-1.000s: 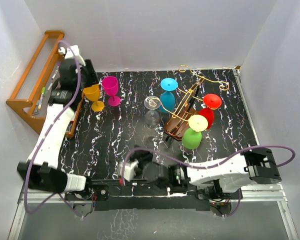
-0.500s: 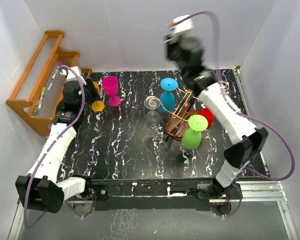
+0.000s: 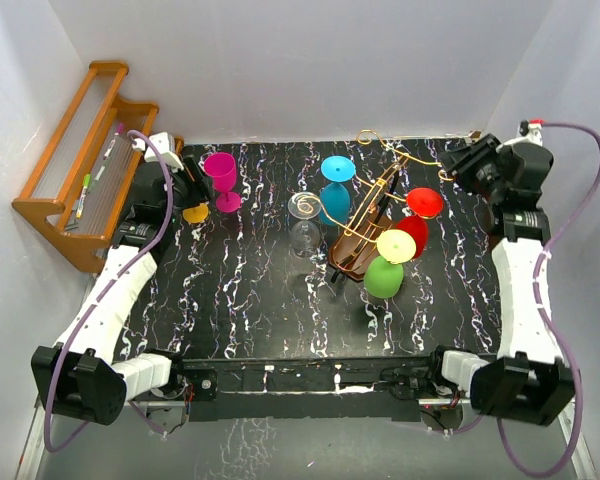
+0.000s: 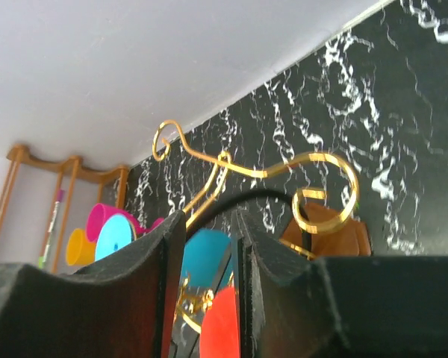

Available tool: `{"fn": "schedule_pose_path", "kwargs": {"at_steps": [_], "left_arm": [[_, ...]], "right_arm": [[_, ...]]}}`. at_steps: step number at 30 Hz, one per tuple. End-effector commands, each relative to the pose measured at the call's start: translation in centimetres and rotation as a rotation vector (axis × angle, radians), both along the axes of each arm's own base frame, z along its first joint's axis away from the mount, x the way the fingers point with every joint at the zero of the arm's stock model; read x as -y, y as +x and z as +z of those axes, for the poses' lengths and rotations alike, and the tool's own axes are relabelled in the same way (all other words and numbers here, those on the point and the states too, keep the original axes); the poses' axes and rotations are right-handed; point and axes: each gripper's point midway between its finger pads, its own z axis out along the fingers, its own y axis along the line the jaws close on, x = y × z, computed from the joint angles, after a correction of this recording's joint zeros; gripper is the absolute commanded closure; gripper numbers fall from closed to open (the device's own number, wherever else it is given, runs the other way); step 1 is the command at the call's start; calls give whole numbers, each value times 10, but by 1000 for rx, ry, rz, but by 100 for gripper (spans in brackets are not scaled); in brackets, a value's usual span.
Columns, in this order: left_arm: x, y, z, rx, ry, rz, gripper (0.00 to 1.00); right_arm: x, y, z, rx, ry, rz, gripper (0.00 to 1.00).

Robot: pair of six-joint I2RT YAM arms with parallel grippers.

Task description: Take the wine glass off the wine glass rack

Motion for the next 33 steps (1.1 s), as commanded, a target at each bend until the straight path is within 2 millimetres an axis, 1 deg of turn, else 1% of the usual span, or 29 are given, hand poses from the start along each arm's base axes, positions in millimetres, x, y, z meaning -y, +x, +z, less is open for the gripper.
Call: {"fn": "schedule_pose_path", "kwargs": {"at_steps": [1,4,8,10,15,21,28,30,33], "left_arm": [[12,-1,-2,1,-12,-37,48],[15,-2,-4,-4,-8,-46,48],[18,-2,-8,-15,-4,-52,48],[19,-2,-9,-18,-3,-54,48],[22,-2,-12,-26,-2,-63,48],[24,-1,-14,-34,-5,-68,48],[26,-1,-16,-38,-8,-75,48],[26,-1,-17,-39,-8,-75,48],[27,0,-18,-42,-9,-77,48]], "right_arm": [[-8,-37,14,33,129,7,65],[3,-51,-5,-7,107,-46,60],[2,-64,-29,-48,127,-43,56],[5,-67,-37,-59,127,-61,55],[12,-74,-40,-59,95,-104,54],[5,-73,-52,-80,98,-62,54],[1,-73,-56,-86,99,-34,55],[1,-73,-55,-78,95,-32,56],[0,-73,-55,-72,95,-25,61]]}}
